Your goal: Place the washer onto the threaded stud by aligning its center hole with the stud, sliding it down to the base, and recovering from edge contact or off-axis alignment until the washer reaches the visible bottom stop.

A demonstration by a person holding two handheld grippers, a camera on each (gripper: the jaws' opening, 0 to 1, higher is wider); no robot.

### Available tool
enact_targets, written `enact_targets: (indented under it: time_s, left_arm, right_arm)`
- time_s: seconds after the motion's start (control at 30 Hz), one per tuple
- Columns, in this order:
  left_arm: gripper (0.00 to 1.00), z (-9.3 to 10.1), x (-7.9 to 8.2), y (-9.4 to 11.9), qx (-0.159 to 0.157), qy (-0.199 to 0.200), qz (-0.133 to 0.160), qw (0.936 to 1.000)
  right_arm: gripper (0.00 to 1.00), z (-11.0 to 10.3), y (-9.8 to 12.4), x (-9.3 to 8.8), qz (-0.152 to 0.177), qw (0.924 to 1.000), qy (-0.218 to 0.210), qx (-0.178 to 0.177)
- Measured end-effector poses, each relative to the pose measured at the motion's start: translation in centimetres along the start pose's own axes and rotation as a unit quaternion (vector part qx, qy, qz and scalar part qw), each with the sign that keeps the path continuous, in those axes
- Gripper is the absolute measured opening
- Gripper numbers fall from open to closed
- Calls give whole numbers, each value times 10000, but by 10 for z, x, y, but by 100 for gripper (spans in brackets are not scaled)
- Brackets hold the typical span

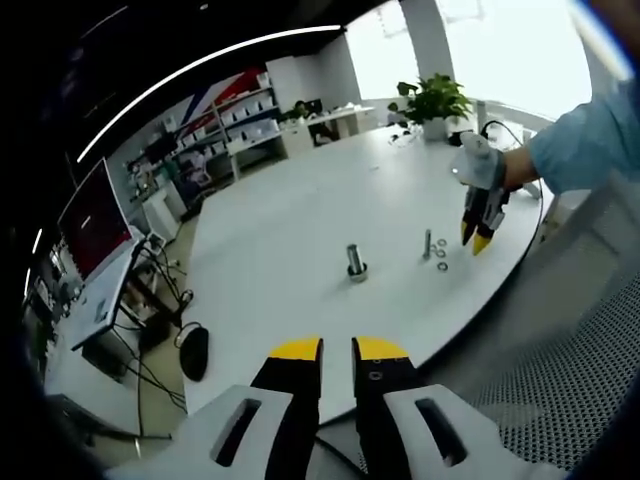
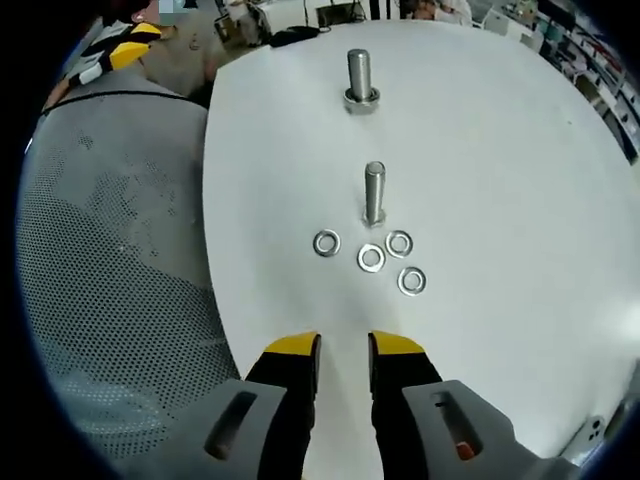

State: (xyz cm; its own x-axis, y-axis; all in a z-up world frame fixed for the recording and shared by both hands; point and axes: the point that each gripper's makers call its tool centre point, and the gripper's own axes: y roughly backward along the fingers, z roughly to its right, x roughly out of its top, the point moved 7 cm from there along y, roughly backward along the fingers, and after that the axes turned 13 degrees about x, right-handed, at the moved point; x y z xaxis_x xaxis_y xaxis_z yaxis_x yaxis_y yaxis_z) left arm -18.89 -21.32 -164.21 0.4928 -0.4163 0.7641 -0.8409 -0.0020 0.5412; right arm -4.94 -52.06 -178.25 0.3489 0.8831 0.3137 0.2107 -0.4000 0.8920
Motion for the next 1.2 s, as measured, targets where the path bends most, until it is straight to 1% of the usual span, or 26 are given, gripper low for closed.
enact_targets:
  time_s: [0.1,0.17,0.23,0.57,0.87,1.0,1.2]
  left_arm:
    - [8,-2,-1,0,19,63,-2,10000]
    - [8,-1,-1,-1,5,20,-42,10000]
    - [8,0,-2,-1,0,23,-78,10000]
    - [7,-1,-2,-1,13,35,-80,10000]
    - [7,-1,-2,-2,3,18,-105,9999]
    - [7,0,-3,-2,-6,5,-127,9999]
    - [7,0,-4,-2,-13,5,-178,9998]
  right_arm:
    - [21,2,-3,3,-28,10000,82,13]
    - [21,6,-2,6,-93,9998,172,-92]
    - [21,10,0,9,-69,9997,193,-146]
    - [21,28,7,18,-71,9987,305,-406]
    - [22,39,4,22,-142,9981,411,-428]
    - [21,41,2,24,-193,9974,541,-433]
    - [21,41,1,27,-182,9971,600,-429]
